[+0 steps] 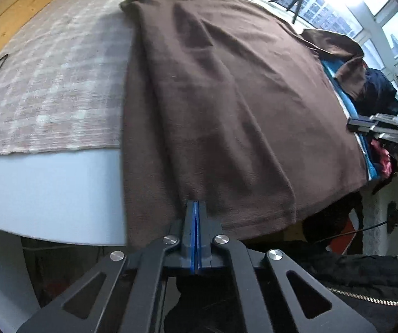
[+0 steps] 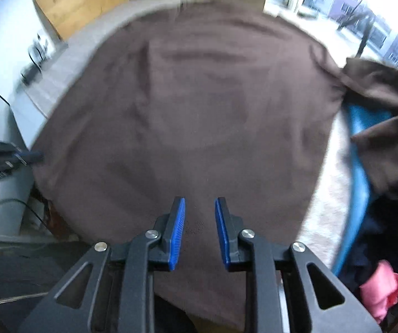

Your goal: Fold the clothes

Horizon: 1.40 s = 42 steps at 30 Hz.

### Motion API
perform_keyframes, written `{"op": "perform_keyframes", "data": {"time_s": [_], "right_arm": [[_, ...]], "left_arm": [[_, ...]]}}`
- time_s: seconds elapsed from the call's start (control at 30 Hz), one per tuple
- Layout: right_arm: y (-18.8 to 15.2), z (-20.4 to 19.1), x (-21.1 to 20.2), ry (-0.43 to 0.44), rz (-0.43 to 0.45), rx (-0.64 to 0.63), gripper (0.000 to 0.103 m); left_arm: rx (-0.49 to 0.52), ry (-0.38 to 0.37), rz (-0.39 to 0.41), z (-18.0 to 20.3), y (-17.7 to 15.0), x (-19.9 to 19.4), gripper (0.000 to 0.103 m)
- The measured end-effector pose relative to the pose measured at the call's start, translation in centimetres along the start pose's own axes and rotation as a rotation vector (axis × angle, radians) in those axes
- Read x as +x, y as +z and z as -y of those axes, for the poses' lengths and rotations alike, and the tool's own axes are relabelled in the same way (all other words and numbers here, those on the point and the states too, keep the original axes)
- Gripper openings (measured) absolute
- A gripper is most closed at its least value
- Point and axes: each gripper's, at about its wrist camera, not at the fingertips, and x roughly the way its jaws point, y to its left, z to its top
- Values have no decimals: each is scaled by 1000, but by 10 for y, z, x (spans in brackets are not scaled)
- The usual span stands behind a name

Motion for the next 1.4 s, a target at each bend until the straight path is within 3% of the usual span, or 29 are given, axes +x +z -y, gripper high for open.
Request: {"op": "perform_keyframes", "data": {"time_s": [0.1,0.27,0.33,0.4,0.53,0.57,0.63,0.67,0.97,1.03,1.13,1.23,1.4], "right_arm": [[-5,7,18,-25,-52,-10,22],[-3,17,24,2,-79,9,23],[-1,15,26,-12,-86,-10,23],[1,12,27,-29,-87,-36,23],[1,13,29,-35,-81,-51,23],[0,15,29,-28,-77,-48,23],[0,18,30,-15,-70,-45,23],[-1,19,30,-9,-67,-45,23],[-23,23,16,16,-60,-71,23],[-25,23,16,15,-59,-80,23],[-26,25,15,21,-71,-86,23],[-14,34,9,73,-62,-36,23],[10,88,-6,5,46,101,23]], "left_arm": [[-17,49,36,-14,-8,-23,0],[-92,-33,27,-25,-14,-23,0],[-97,-38,9,-15,-10,-13,9],[-99,-30,3,0,-4,-3,28],[-103,7,-6,9,1,10,36],[-92,21,3,14,1,12,35],[-70,40,13,21,1,13,7],[-70,37,10,23,0,15,2],[-94,101,79,13,-12,-19,1],[-59,98,35,12,-14,-11,5],[-27,211,12,16,-13,-10,17],[-90,208,55,6,-5,-26,24],[-131,184,67,-9,36,-9,41]]}}
